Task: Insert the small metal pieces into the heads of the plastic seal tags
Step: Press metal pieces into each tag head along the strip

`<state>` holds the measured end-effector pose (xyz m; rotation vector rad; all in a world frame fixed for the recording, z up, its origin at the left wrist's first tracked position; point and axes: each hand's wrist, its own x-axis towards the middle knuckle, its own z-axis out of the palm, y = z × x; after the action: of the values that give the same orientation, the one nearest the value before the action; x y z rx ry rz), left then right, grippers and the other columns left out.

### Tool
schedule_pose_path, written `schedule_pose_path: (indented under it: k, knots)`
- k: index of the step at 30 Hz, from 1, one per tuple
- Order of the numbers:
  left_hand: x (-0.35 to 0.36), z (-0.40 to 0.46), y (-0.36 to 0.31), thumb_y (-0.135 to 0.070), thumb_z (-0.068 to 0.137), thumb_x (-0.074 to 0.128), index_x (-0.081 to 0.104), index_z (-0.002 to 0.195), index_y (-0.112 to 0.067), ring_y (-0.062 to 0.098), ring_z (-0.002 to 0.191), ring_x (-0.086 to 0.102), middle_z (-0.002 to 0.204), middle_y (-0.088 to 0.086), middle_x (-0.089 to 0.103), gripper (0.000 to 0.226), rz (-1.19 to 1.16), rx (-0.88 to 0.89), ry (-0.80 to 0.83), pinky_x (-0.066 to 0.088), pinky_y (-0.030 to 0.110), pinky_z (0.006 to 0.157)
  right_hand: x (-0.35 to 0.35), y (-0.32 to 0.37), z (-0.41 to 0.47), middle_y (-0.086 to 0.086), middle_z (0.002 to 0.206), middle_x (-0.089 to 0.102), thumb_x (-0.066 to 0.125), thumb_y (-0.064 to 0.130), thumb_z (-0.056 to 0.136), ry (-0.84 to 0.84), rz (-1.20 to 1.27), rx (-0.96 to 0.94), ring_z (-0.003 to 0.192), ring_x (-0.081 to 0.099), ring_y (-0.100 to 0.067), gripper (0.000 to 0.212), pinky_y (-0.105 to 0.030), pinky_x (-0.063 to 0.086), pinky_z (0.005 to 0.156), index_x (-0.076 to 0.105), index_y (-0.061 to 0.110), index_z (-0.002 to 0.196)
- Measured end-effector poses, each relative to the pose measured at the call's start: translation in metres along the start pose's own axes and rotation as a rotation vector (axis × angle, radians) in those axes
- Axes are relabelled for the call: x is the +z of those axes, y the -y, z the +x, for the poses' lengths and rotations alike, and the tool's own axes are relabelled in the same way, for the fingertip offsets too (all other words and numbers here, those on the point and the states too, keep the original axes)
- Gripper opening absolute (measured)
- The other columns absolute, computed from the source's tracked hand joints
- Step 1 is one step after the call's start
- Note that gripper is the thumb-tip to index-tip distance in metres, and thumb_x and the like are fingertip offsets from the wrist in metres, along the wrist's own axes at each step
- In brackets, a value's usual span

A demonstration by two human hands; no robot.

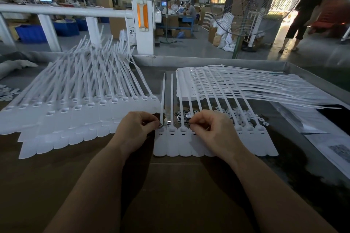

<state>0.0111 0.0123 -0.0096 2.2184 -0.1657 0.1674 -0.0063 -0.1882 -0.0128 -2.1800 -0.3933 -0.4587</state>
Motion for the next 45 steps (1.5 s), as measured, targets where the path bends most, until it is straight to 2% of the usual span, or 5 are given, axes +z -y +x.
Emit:
schedule_pose_path:
  k: [6,15,21,37,45]
  knots:
    - [0.000,0.000,0.000,-0.021,0.084,0.065,0.072,0.093,-0.016,0.011,0.091,0.058,0.093,-0.004,0.067,0.013,0.074,0.023,0.027,0.041,0.025,0.082,0.001,0.000,-0.001,0.016,0.080,0.061,0.067,0.007,0.082,0.019,-0.026,0.014,0.081,0.060,0.002,0.011,-0.006,0.047,0.075,0.068,0.015,0.090]
    - [0.003,0.000,0.001,-0.021,0.078,0.072,0.073,0.089,-0.017,0.005,0.088,0.054,0.086,-0.010,0.061,0.012,0.057,0.020,-0.020,0.034,0.013,0.069,0.002,0.000,-0.002,0.018,0.079,0.059,0.067,0.008,0.083,0.041,-0.035,0.021,0.080,0.059,0.005,0.011,-0.002,0.044,0.074,0.068,0.016,0.089]
    - [0.005,0.001,0.001,-0.016,0.087,0.062,0.071,0.094,-0.018,0.011,0.092,0.057,0.090,-0.008,0.063,0.012,0.090,0.029,0.020,0.041,0.024,0.082,0.002,0.001,-0.002,0.017,0.079,0.060,0.067,0.009,0.083,0.043,-0.043,0.036,0.079,0.059,0.004,0.010,-0.001,0.043,0.073,0.068,0.016,0.090]
    - [0.011,-0.001,-0.006,-0.015,0.085,0.064,0.069,0.083,-0.026,0.002,0.073,0.058,0.076,-0.016,0.062,0.012,-0.013,0.033,-0.115,0.042,0.014,0.061,0.002,0.001,-0.002,0.019,0.075,0.057,0.063,0.007,0.085,-0.015,-0.049,-0.038,0.078,0.058,0.004,0.008,-0.005,0.044,0.069,0.064,0.013,0.089]
    - [0.033,-0.008,-0.024,-0.015,0.081,0.070,0.072,0.095,-0.022,-0.004,0.082,0.063,0.084,-0.013,0.068,0.016,-0.133,0.133,-0.018,0.048,0.010,0.077,0.002,0.003,-0.002,0.005,0.079,0.066,0.065,0.002,0.083,-0.027,0.029,-0.058,0.076,0.063,-0.003,0.012,-0.014,0.051,0.071,0.069,0.011,0.089]
